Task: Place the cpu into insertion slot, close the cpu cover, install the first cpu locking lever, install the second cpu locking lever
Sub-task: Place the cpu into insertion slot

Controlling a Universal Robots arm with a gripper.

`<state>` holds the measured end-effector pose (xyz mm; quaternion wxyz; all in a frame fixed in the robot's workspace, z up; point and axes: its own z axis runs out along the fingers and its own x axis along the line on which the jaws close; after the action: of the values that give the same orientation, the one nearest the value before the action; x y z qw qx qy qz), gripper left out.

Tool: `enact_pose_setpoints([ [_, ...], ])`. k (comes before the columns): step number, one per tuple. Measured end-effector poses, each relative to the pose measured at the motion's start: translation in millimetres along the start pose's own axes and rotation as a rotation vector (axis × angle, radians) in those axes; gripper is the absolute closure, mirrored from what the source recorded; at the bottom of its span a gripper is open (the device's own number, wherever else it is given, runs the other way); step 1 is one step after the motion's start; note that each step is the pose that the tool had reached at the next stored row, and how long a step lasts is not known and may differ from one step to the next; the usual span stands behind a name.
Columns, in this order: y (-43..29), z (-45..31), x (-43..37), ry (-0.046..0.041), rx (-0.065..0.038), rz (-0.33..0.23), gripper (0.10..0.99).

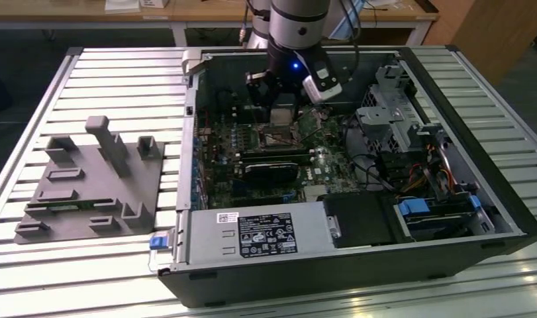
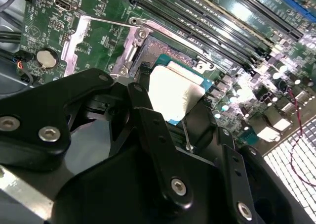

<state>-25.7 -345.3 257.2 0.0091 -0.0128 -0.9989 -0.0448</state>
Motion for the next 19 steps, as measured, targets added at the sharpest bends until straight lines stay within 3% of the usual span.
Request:
enact_pose_setpoints([
  [7,0.7,6.9,-2.3,-0.0001,0.0,0.0,0.549],
  [19,0.6,7.7,-2.4,0.0,0.0,0.0,0.549],
])
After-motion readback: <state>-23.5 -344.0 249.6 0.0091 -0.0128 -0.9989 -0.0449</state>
